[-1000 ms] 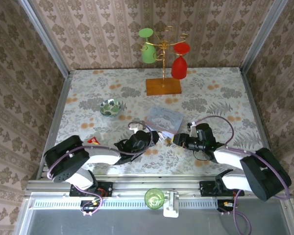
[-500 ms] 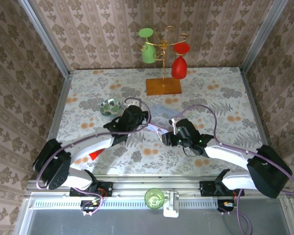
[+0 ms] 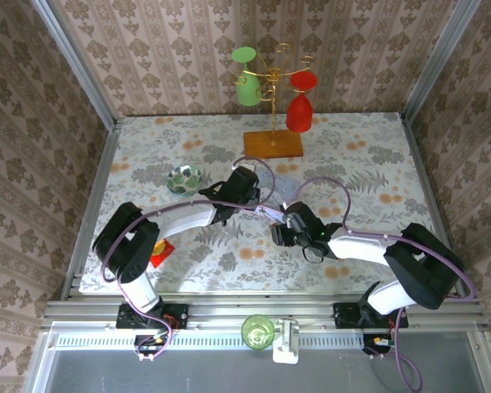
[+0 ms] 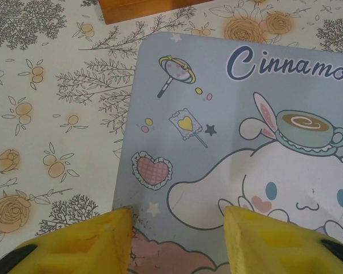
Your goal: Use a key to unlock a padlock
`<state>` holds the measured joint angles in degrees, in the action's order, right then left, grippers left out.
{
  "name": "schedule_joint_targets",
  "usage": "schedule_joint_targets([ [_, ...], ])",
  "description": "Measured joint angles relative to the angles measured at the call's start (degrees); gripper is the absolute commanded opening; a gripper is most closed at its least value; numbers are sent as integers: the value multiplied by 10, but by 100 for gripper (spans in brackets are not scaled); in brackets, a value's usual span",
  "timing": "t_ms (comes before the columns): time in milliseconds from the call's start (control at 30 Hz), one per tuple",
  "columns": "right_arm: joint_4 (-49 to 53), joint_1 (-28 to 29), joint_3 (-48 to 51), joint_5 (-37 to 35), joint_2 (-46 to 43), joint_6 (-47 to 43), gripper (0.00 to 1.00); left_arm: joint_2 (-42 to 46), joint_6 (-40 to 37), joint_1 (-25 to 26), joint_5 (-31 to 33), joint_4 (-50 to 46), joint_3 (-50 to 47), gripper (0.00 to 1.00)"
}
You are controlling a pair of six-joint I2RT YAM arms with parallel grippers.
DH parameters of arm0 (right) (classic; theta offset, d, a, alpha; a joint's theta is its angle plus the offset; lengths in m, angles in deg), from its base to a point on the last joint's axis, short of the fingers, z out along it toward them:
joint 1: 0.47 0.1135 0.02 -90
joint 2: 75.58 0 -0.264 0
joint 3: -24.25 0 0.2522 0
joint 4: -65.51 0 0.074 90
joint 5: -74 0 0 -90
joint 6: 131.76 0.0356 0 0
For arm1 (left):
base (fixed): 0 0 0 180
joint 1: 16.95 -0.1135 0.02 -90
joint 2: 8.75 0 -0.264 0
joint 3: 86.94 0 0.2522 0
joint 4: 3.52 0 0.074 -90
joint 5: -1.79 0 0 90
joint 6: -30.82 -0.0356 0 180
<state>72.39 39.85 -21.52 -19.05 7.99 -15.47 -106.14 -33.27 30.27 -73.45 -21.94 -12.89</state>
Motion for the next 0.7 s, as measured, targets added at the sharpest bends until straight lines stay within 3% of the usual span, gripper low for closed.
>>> schedule_joint_targets([
  [433,-99,-2,-1,5,64,49,47,33,57,15,-30,56,-55,42],
  [700,-68,6,-3,17,52,54,40,47,74,21,-47,66,-72,42],
])
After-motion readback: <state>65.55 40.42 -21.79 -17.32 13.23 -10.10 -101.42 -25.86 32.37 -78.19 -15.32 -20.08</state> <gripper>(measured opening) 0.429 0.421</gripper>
